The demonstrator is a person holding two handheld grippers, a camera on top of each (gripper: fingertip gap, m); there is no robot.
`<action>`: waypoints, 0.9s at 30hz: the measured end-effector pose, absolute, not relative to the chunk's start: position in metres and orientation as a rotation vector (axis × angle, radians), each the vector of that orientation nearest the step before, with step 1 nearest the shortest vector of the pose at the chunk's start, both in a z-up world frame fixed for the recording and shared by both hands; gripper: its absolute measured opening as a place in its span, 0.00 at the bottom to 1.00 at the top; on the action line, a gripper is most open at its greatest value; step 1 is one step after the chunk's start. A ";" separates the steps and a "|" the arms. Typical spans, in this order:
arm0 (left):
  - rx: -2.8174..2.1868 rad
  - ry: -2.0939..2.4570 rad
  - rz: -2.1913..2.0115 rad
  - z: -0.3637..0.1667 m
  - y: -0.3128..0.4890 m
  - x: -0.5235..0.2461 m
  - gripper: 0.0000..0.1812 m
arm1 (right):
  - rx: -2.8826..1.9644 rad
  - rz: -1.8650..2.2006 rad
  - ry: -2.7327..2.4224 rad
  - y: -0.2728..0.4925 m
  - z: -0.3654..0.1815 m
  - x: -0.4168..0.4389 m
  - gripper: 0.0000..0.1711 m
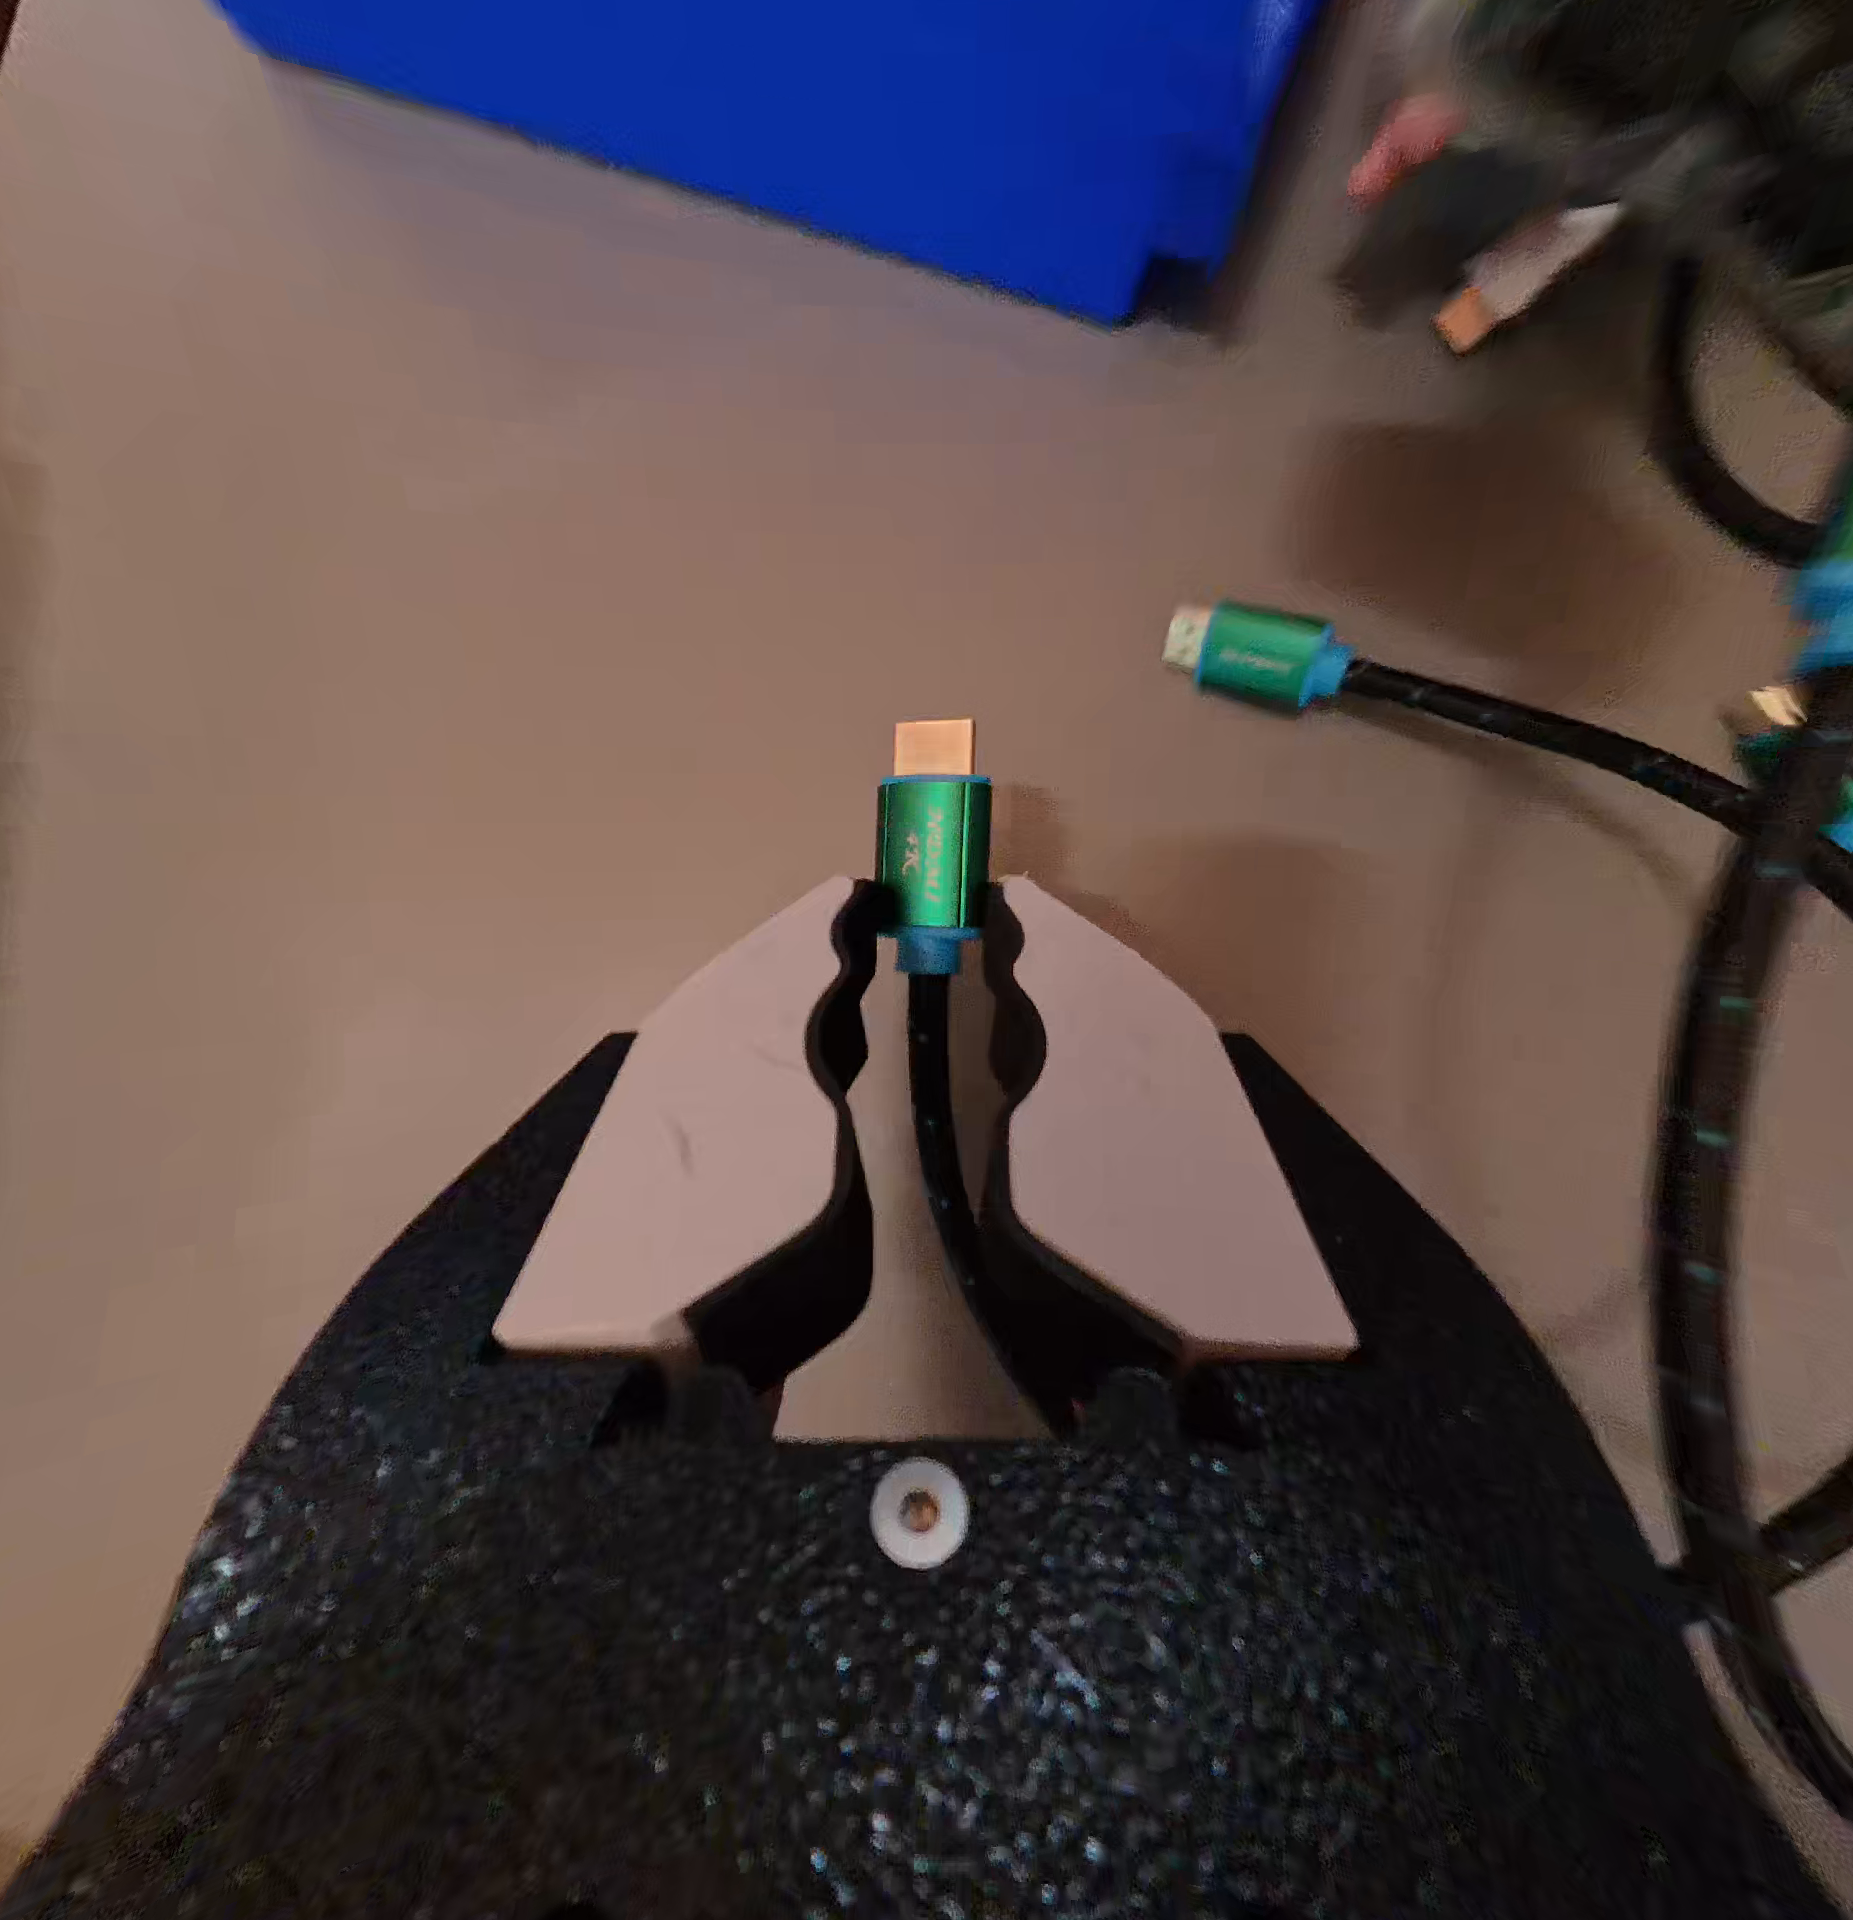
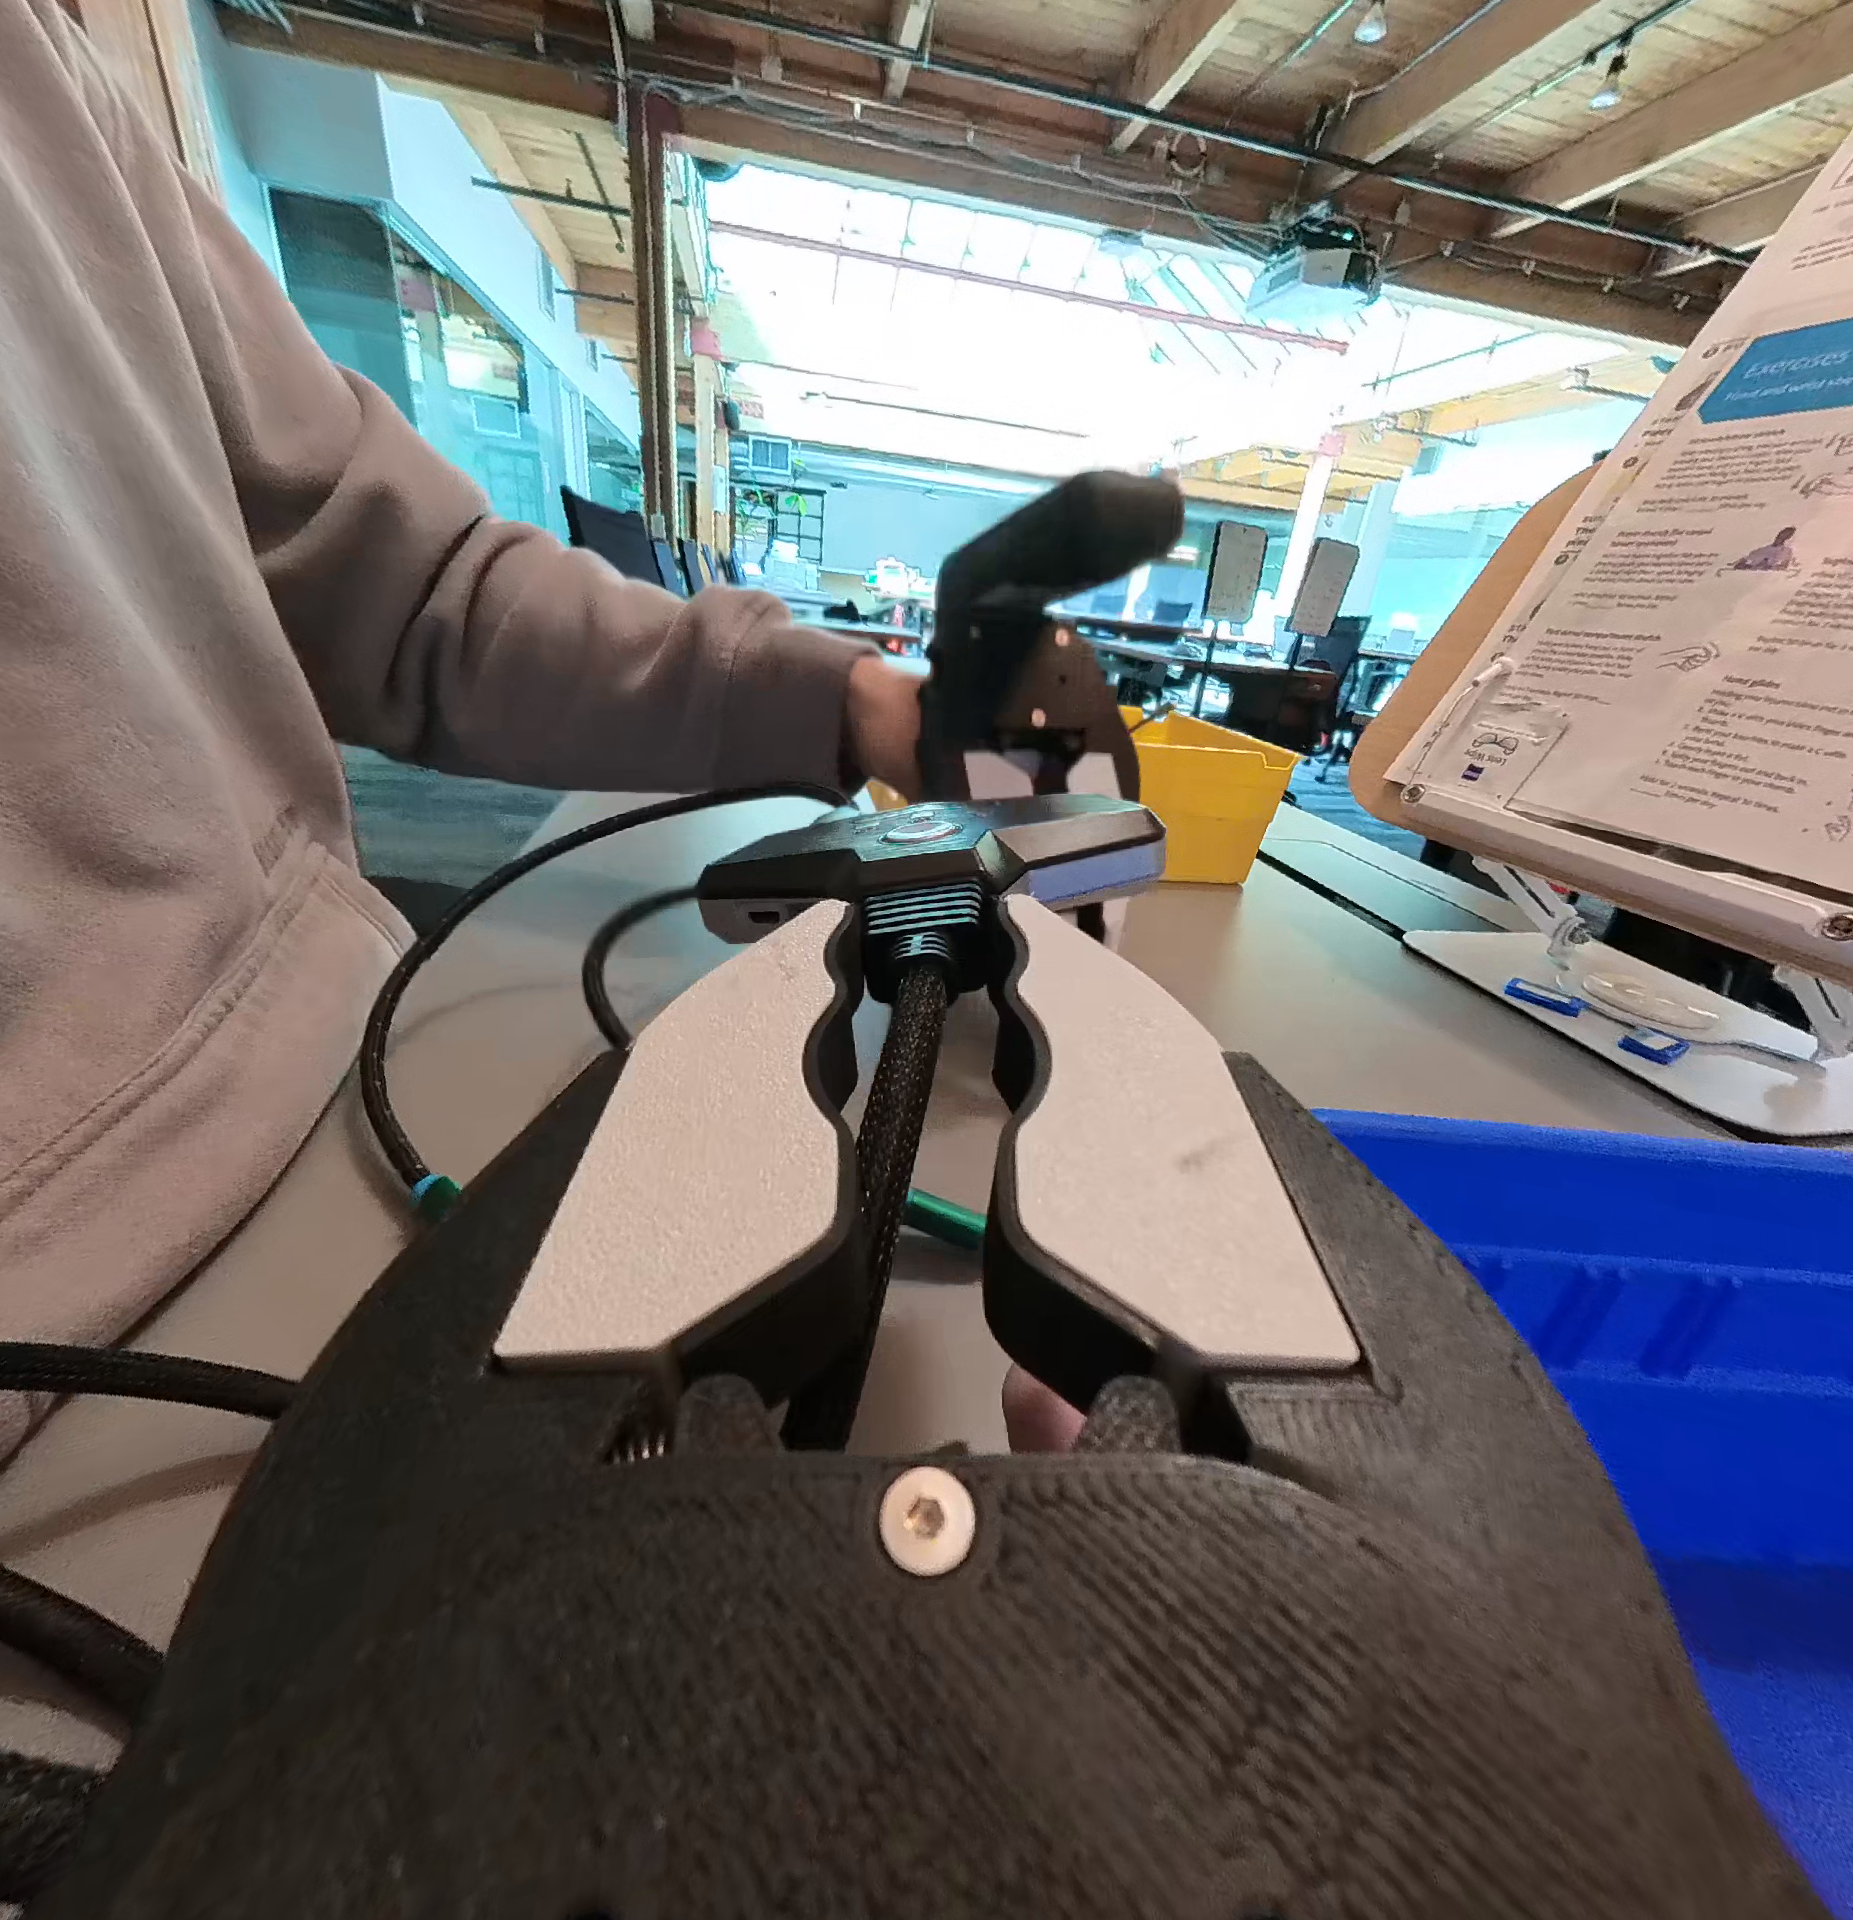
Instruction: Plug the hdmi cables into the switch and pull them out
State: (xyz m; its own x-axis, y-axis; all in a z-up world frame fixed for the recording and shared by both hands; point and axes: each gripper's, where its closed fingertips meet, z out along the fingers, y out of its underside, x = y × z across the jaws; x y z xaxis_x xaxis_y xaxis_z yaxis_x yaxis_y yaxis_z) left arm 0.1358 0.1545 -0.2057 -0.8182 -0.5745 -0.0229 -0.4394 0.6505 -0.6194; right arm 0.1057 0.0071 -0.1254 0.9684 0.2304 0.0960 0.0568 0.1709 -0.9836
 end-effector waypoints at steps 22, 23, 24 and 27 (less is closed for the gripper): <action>-0.273 2.678 -0.615 -0.124 0.090 0.106 0.11 | -1.314 0.270 -0.212 0.000 -0.115 0.101 0.13; -0.268 2.672 -0.608 -0.123 0.091 0.107 0.11 | -1.314 0.278 -0.209 0.000 -0.115 0.101 0.13; -0.263 2.657 -0.600 -0.122 0.091 0.108 0.11 | -1.312 0.285 -0.201 0.000 -0.115 0.101 0.13; -0.249 2.617 -0.573 -0.120 0.090 0.110 0.11 | -1.301 0.316 -0.178 -0.001 -0.113 0.103 0.13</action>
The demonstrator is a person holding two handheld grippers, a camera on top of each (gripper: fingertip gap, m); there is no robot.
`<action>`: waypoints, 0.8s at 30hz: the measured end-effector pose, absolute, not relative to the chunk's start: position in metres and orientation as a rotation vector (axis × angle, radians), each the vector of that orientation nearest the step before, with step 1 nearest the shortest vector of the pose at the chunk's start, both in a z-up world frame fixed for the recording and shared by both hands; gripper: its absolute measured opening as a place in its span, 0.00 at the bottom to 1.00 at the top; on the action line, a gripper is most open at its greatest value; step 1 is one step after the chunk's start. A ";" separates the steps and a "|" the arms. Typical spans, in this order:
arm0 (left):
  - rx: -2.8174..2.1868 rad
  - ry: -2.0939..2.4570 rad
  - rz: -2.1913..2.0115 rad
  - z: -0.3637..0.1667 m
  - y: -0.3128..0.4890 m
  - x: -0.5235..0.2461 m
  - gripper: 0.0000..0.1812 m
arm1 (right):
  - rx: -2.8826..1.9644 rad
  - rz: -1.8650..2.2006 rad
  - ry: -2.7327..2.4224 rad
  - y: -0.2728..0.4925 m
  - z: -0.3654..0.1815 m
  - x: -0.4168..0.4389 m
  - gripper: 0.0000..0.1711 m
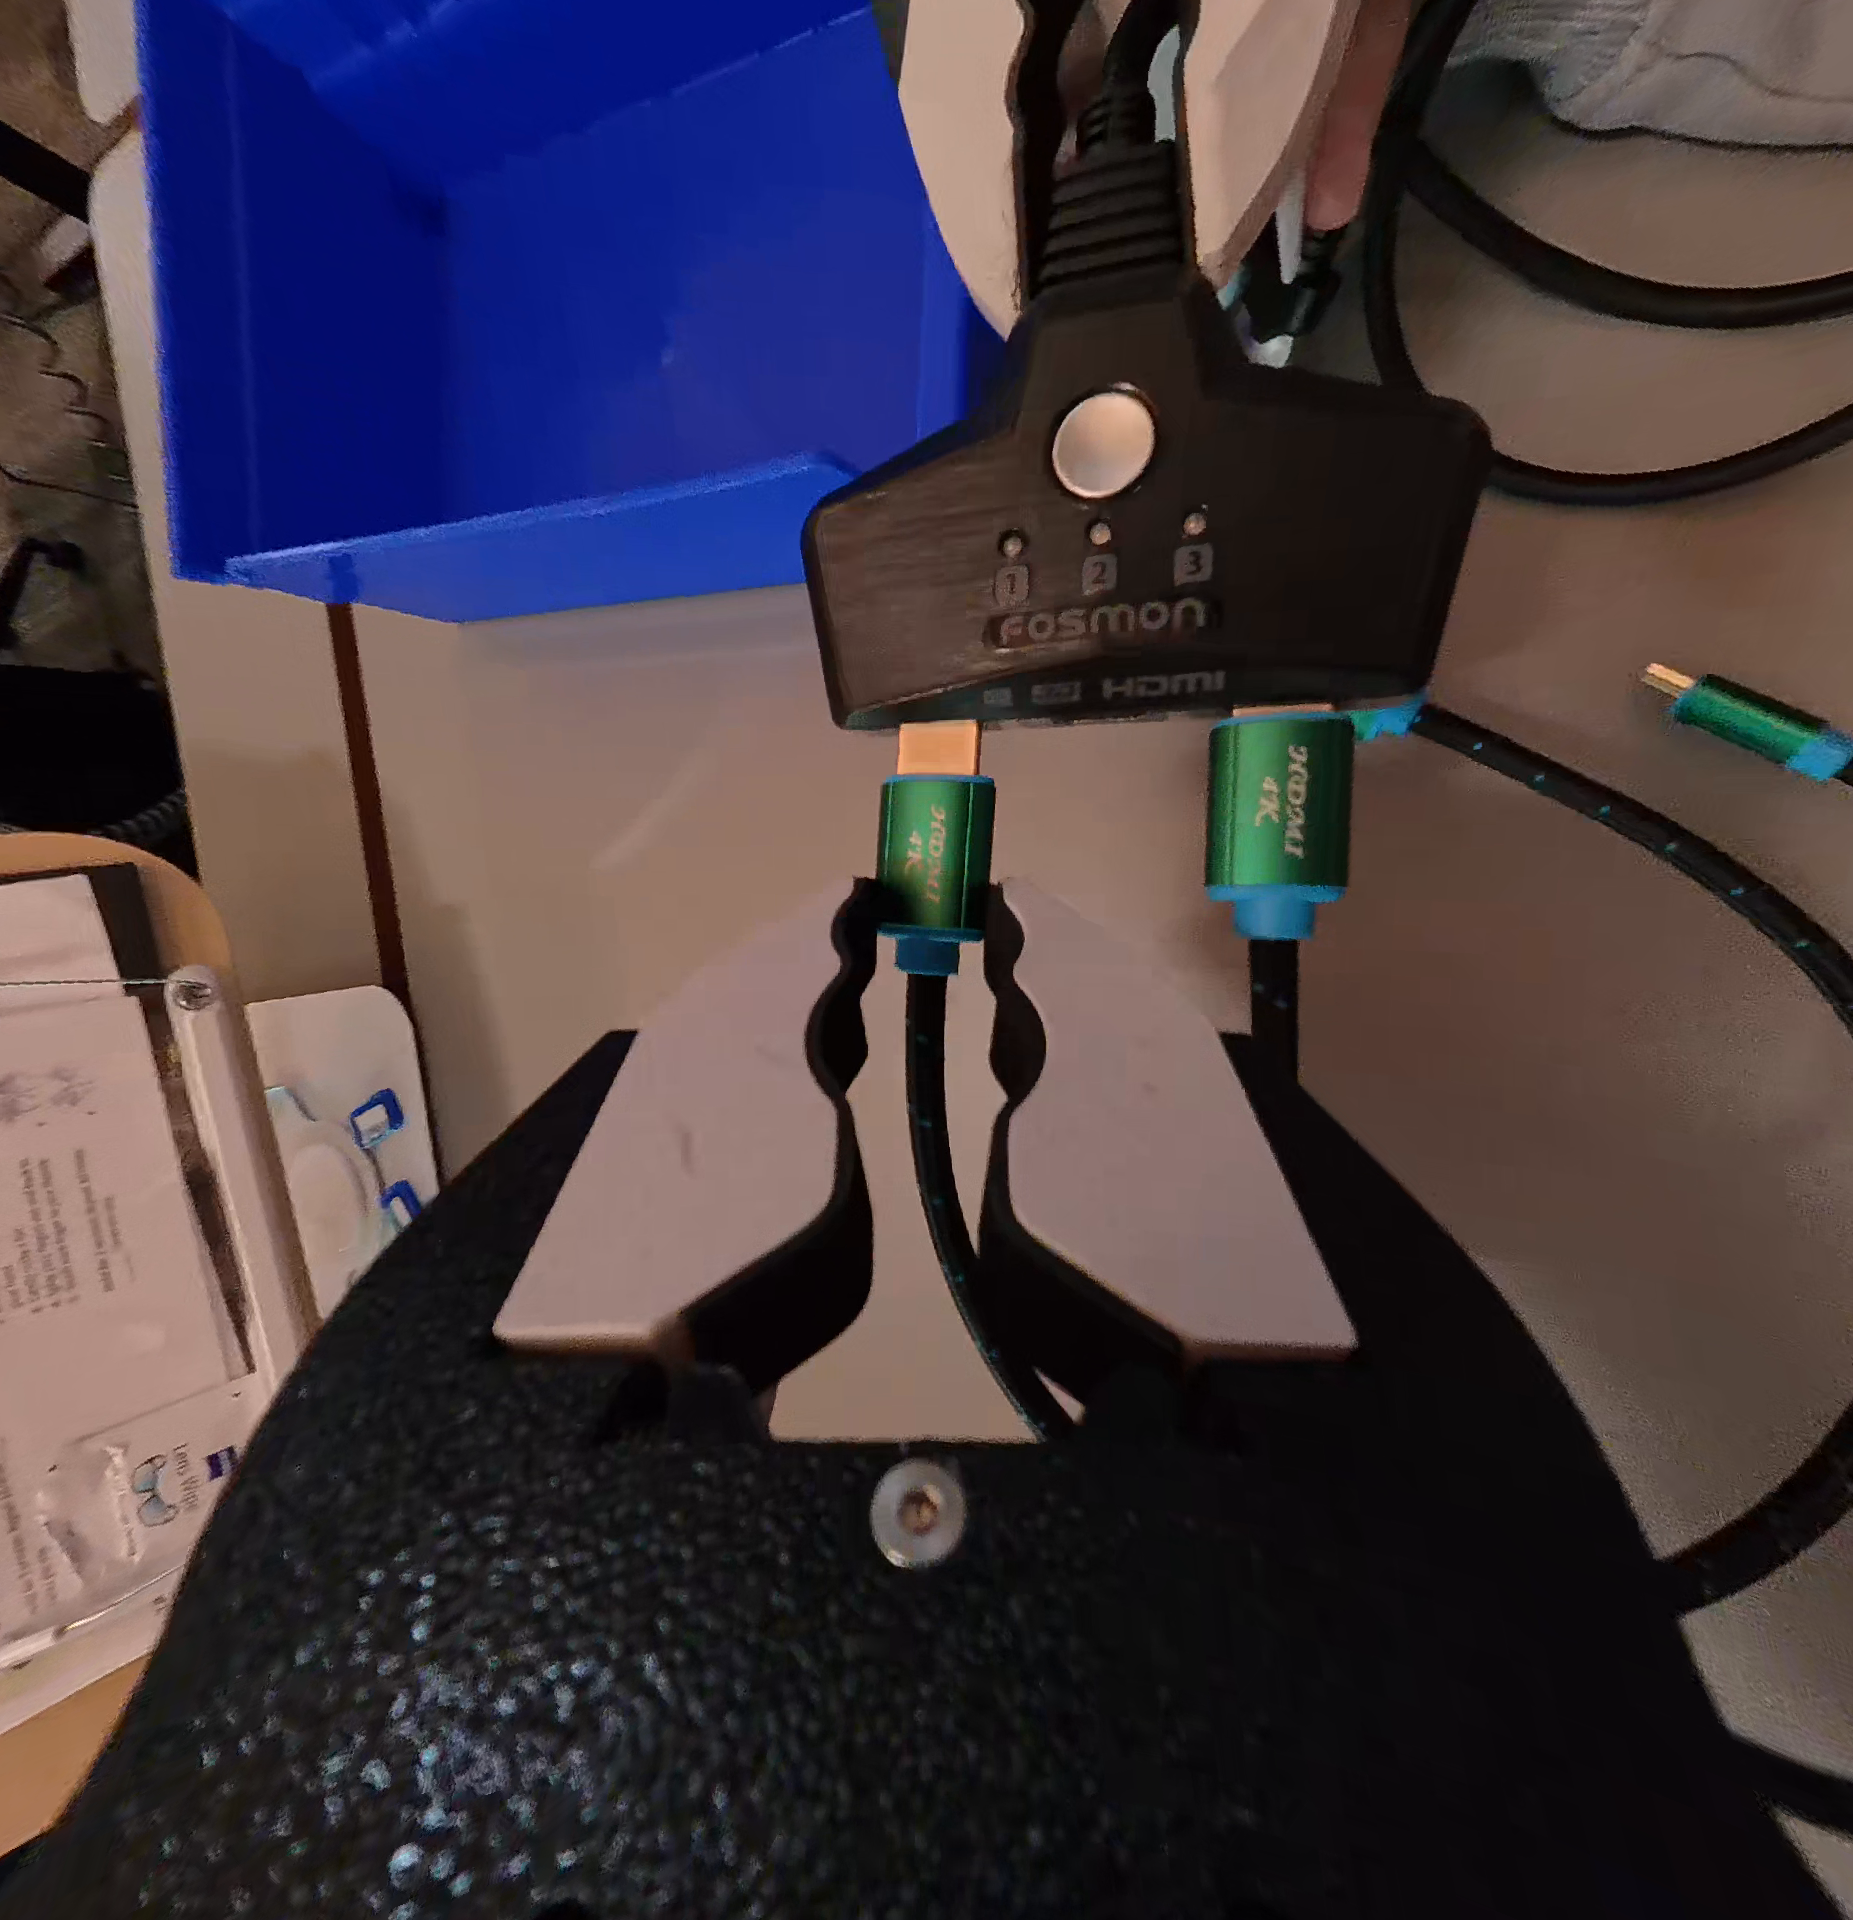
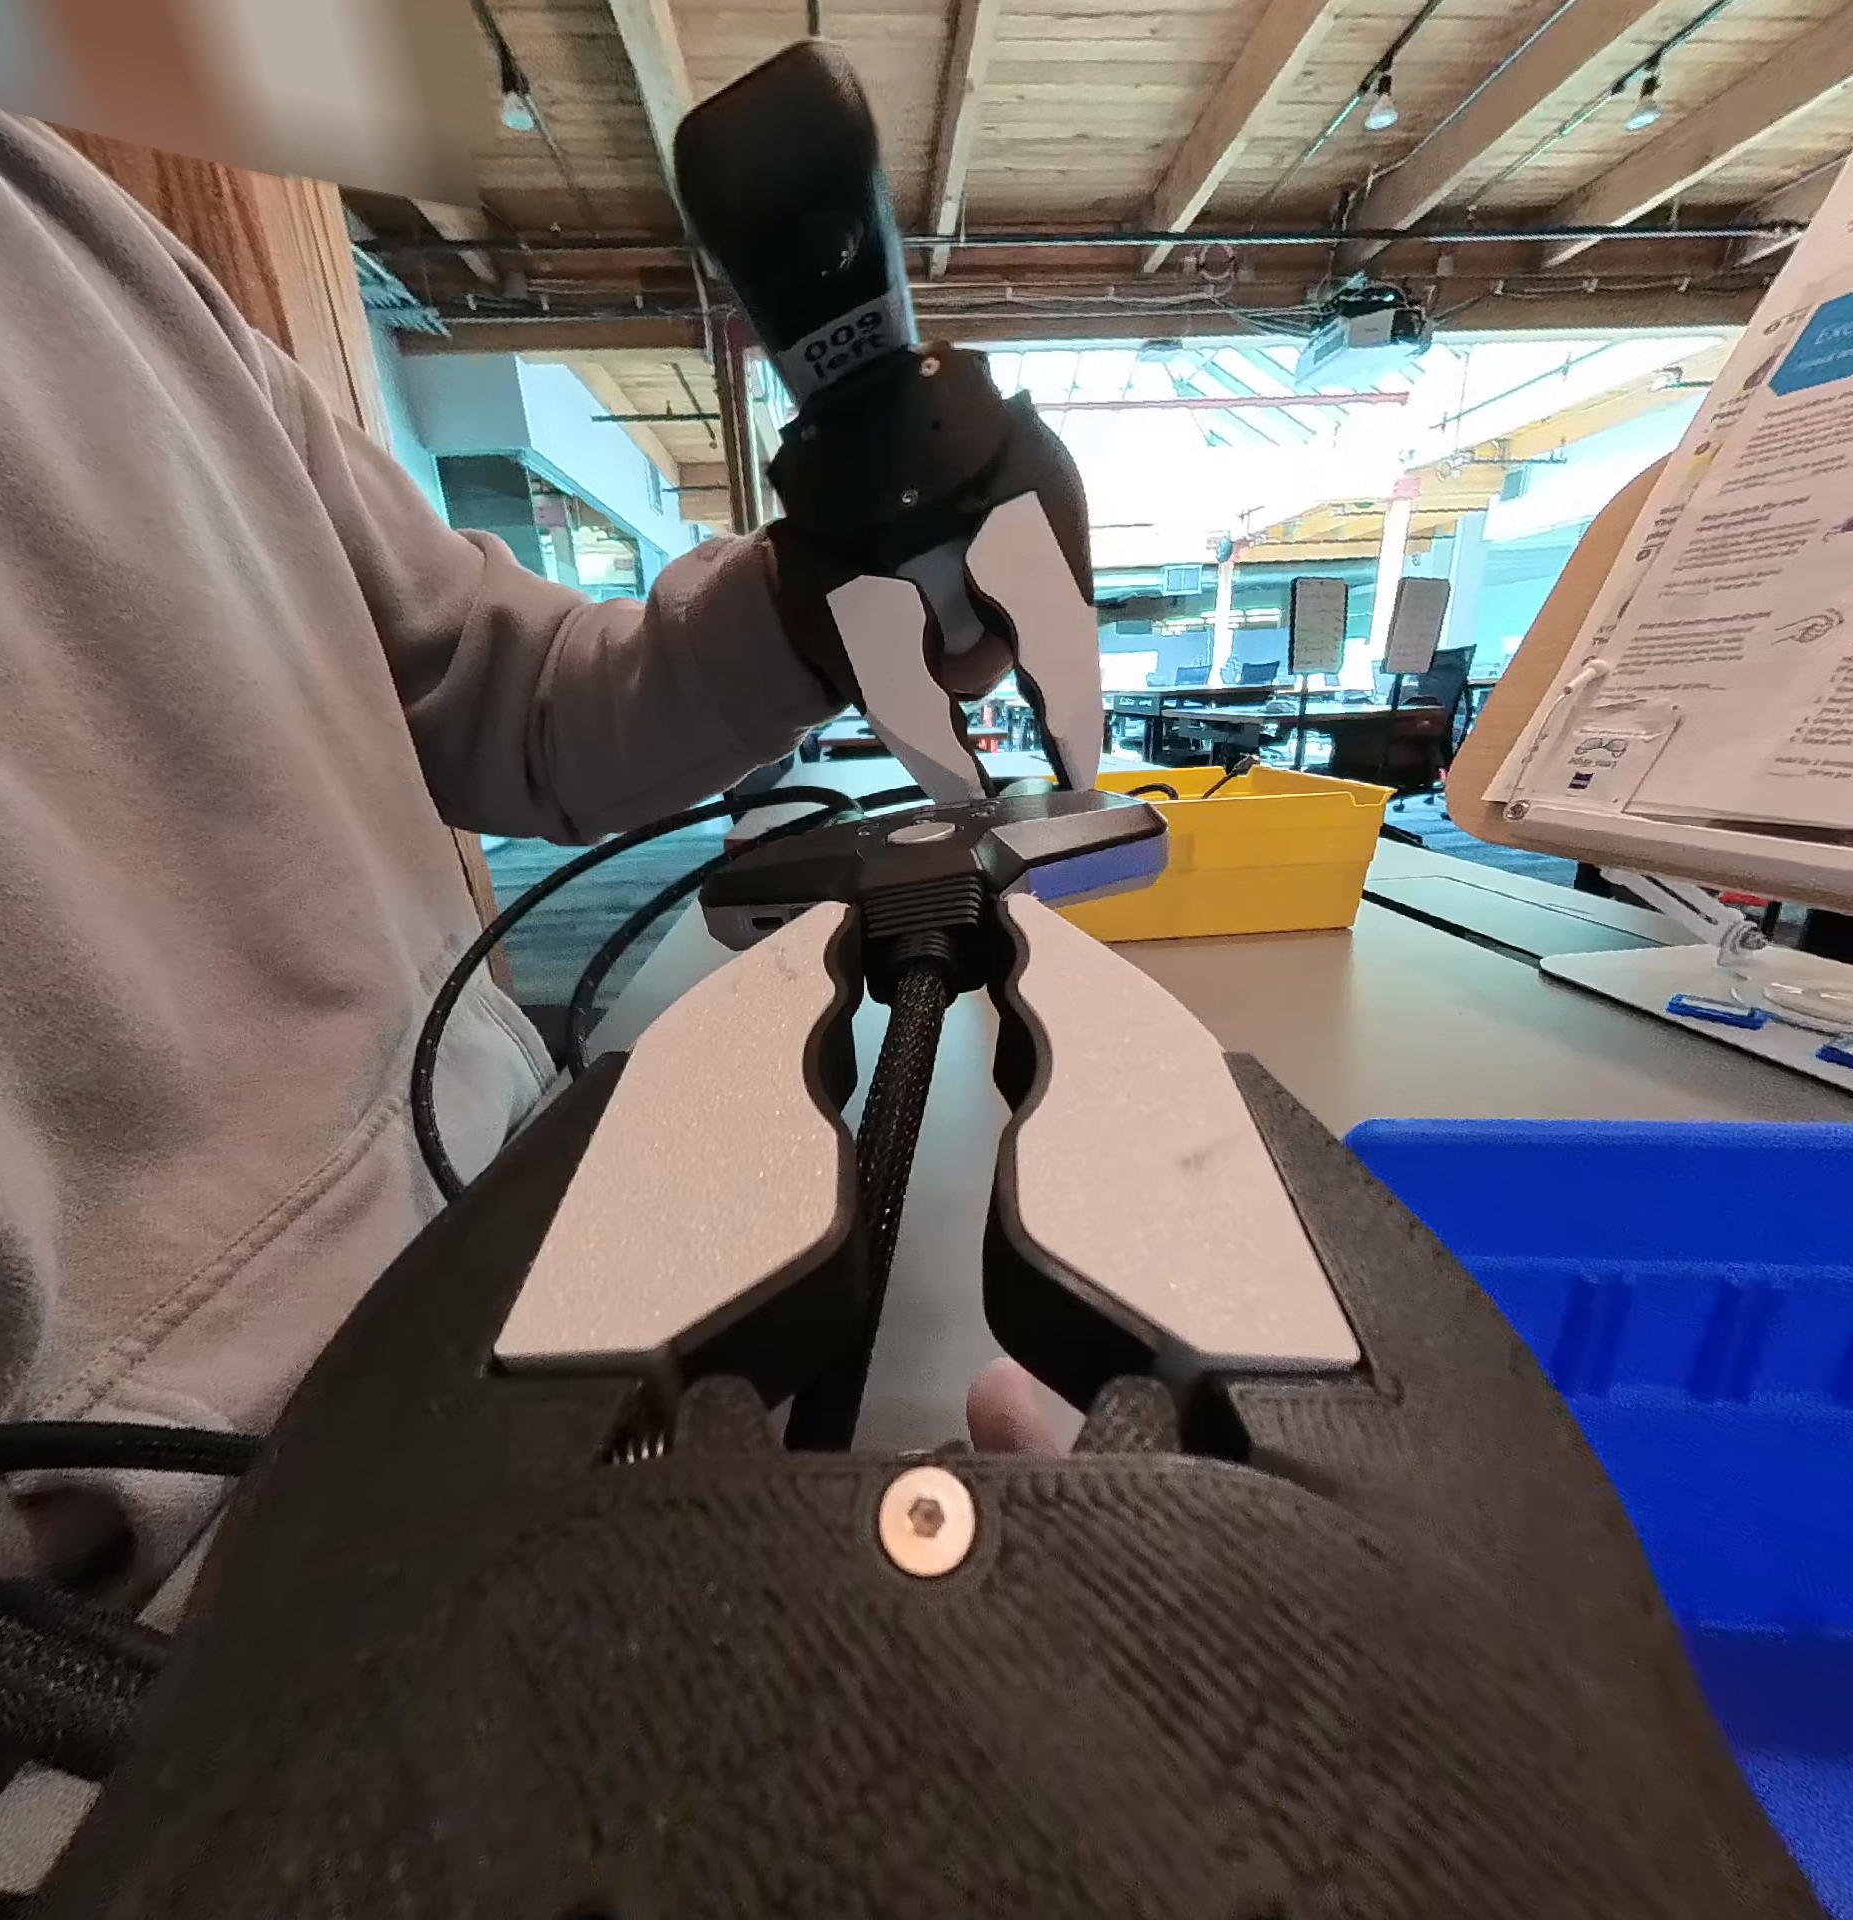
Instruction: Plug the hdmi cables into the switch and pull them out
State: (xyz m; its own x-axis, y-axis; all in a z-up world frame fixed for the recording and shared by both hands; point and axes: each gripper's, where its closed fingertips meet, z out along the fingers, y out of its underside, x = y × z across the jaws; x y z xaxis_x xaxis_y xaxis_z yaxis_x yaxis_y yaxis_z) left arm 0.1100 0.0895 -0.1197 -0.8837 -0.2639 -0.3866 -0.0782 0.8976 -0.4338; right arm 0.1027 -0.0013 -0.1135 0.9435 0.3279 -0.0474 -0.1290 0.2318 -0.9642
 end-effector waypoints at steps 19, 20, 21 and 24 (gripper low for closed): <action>-0.249 2.580 -0.844 -0.114 0.083 0.113 0.11 | -1.260 0.374 -0.124 0.001 -0.108 0.106 0.13; -0.257 2.583 -0.839 -0.116 0.084 0.112 0.11 | -1.264 0.366 -0.127 0.002 -0.109 0.106 0.13; -0.250 2.586 -0.826 -0.119 0.087 0.111 0.11 | -1.279 0.355 -0.136 0.004 -0.110 0.105 0.13; -0.247 2.538 -0.946 -0.115 0.086 0.105 0.11 | -1.295 0.279 -0.203 0.005 -0.111 0.100 0.13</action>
